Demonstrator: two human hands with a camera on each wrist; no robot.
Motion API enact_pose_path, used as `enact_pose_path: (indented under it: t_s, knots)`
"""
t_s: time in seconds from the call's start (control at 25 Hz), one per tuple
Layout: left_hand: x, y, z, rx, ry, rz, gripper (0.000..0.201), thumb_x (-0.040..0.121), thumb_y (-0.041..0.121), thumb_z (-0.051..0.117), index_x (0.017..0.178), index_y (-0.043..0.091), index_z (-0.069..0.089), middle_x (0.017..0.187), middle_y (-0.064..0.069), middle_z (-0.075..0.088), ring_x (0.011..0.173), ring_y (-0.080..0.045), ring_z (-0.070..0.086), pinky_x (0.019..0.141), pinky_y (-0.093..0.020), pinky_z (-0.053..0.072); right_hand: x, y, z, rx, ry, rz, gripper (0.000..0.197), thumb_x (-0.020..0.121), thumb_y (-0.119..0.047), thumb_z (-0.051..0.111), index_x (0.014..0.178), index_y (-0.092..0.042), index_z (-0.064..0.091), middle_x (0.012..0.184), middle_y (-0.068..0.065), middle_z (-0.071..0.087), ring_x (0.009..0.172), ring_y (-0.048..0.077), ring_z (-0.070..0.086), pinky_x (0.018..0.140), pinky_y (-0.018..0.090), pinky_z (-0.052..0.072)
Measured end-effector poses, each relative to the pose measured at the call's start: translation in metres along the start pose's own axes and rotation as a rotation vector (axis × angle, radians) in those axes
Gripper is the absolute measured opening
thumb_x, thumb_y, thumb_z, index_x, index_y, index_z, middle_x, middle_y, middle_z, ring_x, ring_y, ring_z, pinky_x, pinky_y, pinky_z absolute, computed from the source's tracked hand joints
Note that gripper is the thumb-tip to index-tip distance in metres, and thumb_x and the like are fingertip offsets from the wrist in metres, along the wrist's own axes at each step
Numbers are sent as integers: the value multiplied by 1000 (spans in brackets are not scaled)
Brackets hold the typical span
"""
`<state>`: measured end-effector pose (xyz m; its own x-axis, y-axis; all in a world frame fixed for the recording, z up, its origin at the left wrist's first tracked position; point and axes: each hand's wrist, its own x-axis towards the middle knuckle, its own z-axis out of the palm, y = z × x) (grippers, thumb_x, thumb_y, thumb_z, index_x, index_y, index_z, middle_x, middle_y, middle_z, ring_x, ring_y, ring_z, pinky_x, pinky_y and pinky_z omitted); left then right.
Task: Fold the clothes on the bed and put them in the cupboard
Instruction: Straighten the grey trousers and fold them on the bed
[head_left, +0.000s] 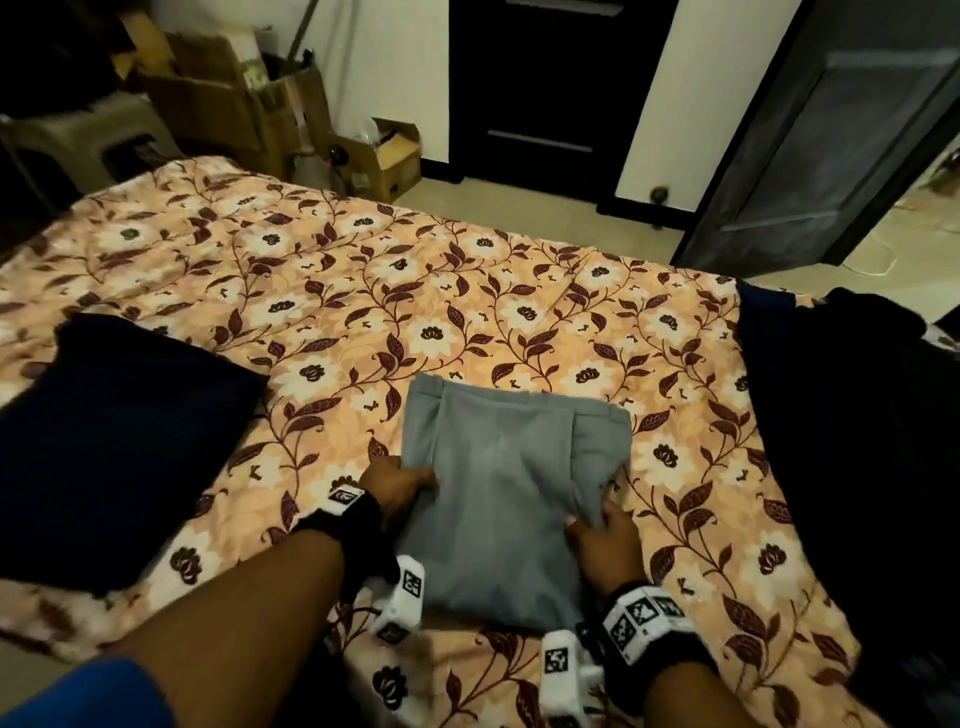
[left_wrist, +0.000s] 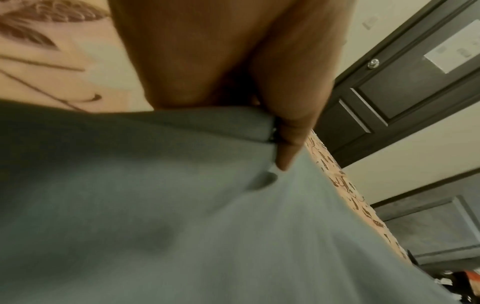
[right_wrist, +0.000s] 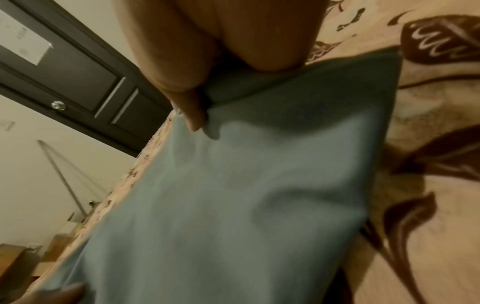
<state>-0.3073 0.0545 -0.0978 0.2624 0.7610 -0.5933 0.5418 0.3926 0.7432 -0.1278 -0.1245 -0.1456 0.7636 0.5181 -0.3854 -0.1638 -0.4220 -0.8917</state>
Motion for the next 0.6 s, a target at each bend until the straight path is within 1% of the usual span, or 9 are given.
enact_pose_path:
  t_s: [0.08,0.16,0.24,0.28,0.32,0.4,0.44,0.52,0.6]
  knots:
    - [-39,6,-8,-142,-25,53,28,62,11,78,87,6,67,85,-18,71,70,-32,66,61,-31,59,-19,-2,-2,91,-85,7,43,75,-6,64,113,-26,65,108,5,70,98,32,65,88,55,52]
    - [-80,-3,-19,-310,-30,103,33,53,6,73,86,4,68,90,-25,72,63,-29,69,57,-33,59,-38,-7,-9,150,-173,-7,55,73,-2,61,118,-33,60,114,6,68,102,35,64,87,58,52]
    - [-120,-13,-29,-480,19,122,24,62,-3,67,85,3,65,71,-16,73,51,-22,67,47,-27,53,-58,-33,-13,130,-274,-38,60,78,11,52,124,-27,57,115,7,67,103,33,64,87,55,53]
    - [-131,-18,-36,-528,62,135,21,68,-6,65,86,3,64,64,-11,71,51,-22,66,45,-26,51,-67,-49,-9,109,-324,-56,61,80,16,47,124,-25,57,114,7,67,102,32,65,86,51,54]
    - [-144,-20,-47,-575,106,151,20,73,-9,61,87,4,64,65,-10,70,57,-26,68,45,-25,50,-79,-71,-3,92,-391,-65,61,82,19,43,122,-24,57,112,7,68,100,31,65,84,48,55]
    - [-155,-25,-76,-688,198,204,26,78,-13,54,91,6,64,79,-14,70,77,-38,68,53,-27,52,-92,-114,28,23,-550,-121,59,83,22,41,119,-21,59,111,8,69,101,34,65,83,48,55]
    - [-153,-27,-88,-722,241,226,28,78,-13,53,92,8,64,83,-13,70,82,-40,66,57,-28,51,-92,-133,45,-28,-607,-164,57,83,22,42,119,-19,59,111,9,69,103,34,64,84,49,55]
    - [-145,-37,-126,-824,347,288,28,76,-11,54,90,11,65,81,-8,70,79,-34,65,59,-28,51,-98,-168,104,-160,-684,-257,52,84,19,48,119,-19,59,111,7,68,103,32,65,86,51,54]
    - [-128,-48,-175,-936,485,350,24,70,-3,60,85,14,68,80,-4,72,79,-30,65,63,-33,55,-99,-196,180,-277,-769,-370,47,85,12,54,119,-20,58,109,4,68,101,27,64,88,50,54]
